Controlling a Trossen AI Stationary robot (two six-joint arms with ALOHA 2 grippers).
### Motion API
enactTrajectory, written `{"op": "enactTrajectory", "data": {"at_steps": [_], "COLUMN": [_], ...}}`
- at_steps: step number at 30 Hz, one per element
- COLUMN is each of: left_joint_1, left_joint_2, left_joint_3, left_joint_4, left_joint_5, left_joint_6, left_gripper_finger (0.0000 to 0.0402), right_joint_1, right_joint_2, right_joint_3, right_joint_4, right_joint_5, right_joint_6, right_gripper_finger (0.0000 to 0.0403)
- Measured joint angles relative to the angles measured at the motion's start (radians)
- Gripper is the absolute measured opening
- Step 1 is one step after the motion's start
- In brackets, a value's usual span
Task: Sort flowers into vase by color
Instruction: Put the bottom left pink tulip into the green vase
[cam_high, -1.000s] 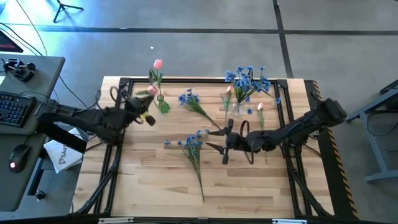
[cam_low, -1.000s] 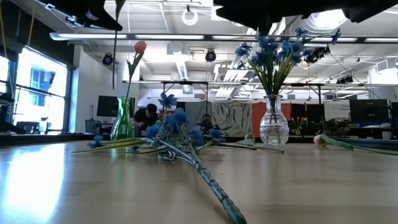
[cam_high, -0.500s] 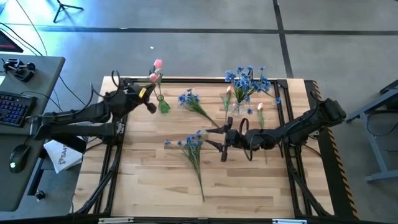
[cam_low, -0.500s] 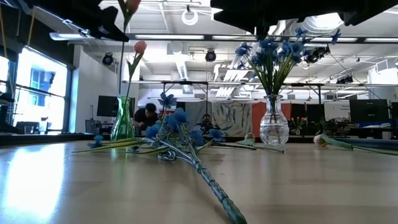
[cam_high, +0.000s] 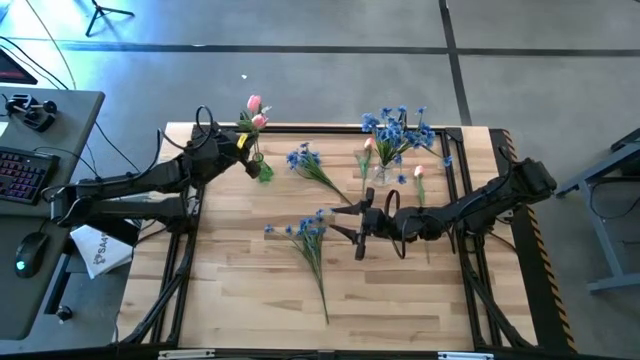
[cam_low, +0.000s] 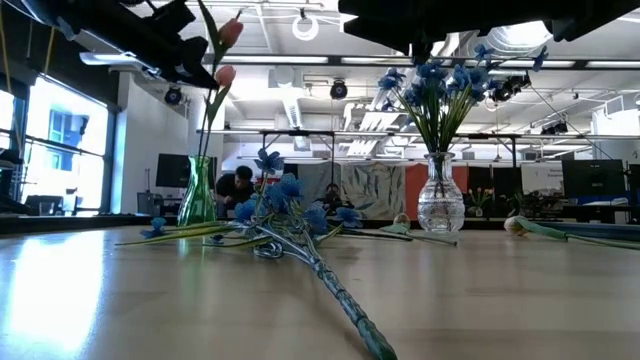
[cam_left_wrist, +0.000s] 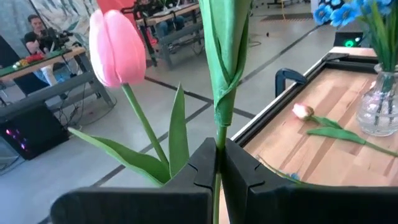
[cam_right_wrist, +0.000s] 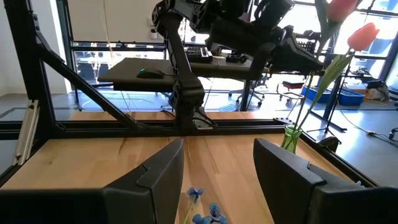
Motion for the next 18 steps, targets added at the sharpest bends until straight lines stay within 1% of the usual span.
{"op": "enactTrajectory", "data": {"at_steps": [2, 4, 7, 11, 14, 18], "left_joint_1": [0.007, 0.015, 0.034, 0.049, 0.040, -0.002], "left_joint_2": [0.007, 0.009, 0.009, 0.009, 0.009, -0.001], "left_joint_3": [0.000, 0.002, 0.031, 0.109, 0.174, 0.249], "left_joint_4": [-0.018, -0.049, -0.156, -0.324, -0.437, -0.547], "left_joint_5": [0.010, 0.013, 0.004, 0.002, 0.018, 0.074], "left_joint_6": [-0.015, -0.033, -0.061, -0.126, -0.157, -0.243], "left_gripper_finger": [0.0014, 0.0036, 0.0074, 0.0117, 0.0133, 0.0137], "right_joint_1": [0.000, 0.000, 0.000, 0.000, 0.001, 0.005], "right_joint_2": [0.000, 0.000, 0.000, 0.000, 0.000, -0.022], "right_joint_3": [0.000, 0.000, 0.000, 0.000, 0.000, 0.000], "right_joint_4": [0.000, 0.000, 0.000, -0.008, -0.028, -0.114], "right_joint_5": [0.000, 0.000, 0.000, 0.000, 0.001, 0.001], "right_joint_6": [0.000, 0.000, 0.000, -0.006, -0.014, 0.037], "right_gripper_finger": [0.0189, 0.0189, 0.0189, 0.0189, 0.0189, 0.0189]}}
